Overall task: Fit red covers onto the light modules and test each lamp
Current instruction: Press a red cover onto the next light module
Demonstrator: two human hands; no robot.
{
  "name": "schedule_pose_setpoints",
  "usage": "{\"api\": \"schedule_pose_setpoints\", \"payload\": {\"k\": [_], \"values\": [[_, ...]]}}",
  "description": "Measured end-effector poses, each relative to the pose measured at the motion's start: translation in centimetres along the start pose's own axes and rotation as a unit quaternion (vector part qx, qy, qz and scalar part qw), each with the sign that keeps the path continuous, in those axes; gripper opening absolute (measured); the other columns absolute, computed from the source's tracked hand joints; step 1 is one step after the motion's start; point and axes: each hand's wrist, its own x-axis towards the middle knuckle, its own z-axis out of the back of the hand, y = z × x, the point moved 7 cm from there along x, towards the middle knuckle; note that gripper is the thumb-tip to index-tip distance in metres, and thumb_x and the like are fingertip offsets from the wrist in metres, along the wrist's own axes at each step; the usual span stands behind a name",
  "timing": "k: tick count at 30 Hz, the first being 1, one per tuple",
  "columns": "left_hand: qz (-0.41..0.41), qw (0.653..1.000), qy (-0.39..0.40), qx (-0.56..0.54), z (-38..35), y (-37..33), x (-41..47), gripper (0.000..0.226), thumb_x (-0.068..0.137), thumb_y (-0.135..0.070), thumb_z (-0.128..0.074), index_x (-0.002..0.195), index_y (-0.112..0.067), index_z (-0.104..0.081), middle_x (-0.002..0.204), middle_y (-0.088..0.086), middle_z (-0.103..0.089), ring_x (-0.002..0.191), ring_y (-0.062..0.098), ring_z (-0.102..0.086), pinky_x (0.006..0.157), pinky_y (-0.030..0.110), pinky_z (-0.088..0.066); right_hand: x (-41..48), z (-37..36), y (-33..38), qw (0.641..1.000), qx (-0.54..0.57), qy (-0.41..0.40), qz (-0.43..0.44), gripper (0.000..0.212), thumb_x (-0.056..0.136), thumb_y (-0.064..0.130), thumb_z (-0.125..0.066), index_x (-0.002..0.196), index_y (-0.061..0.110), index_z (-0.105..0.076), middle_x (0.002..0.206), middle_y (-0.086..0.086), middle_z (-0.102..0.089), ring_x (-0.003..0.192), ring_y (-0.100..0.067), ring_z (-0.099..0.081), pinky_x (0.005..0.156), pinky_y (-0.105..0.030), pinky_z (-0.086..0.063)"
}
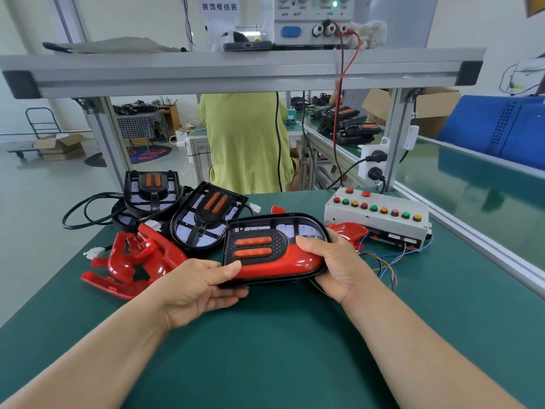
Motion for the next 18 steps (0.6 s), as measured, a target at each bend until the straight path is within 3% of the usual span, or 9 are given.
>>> {"api": "schedule_pose_setpoints", "payload": {"k": [10,14,18], "values": [[-0.037,0.998,-0.029,0.039,-0.1,-0.45,0.14,0.04,0.07,-0.029,-0.072,0.099,-0.002,-0.066,0.086,0.016,-0.074,0.063,0.015,-0.068,0.059,0.023,-0.055,0.1,0.09,0.14,1.0,-0.008,0.009,0.001,0.071,0.061,-0.002,-0.072,0.13,-0.003,-0.056,0.118,-0.028,-0.068,0.09,-0.035,-0.07,0.08,-0.047,-0.061],[-0.042,0.998,-0.036,0.037,-0.16,-0.54,0.16,0.028,0.081,-0.024,-0.07,0.099,-0.003,-0.066,0.082,0.015,-0.074,0.056,0.012,-0.063,0.054,0.021,-0.052,0.09,0.06,0.2,1.0,-0.01,0.019,0.001,0.068,0.063,-0.002,-0.071,0.13,-0.004,-0.056,0.119,-0.029,-0.067,0.091,-0.037,-0.069,0.082,-0.048,-0.06],[-0.048,0.998,-0.027,0.038,-0.3,-0.62,0.06,0.037,0.073,-0.028,-0.072,0.102,-0.005,-0.068,0.082,0.015,-0.073,0.056,0.012,-0.062,0.053,0.019,-0.051,0.09,-0.06,0.34,0.999,-0.011,0.034,0.005,0.065,0.064,-0.002,-0.07,0.128,-0.004,-0.058,0.116,-0.028,-0.068,0.089,-0.036,-0.07,0.081,-0.048,-0.061]]}}
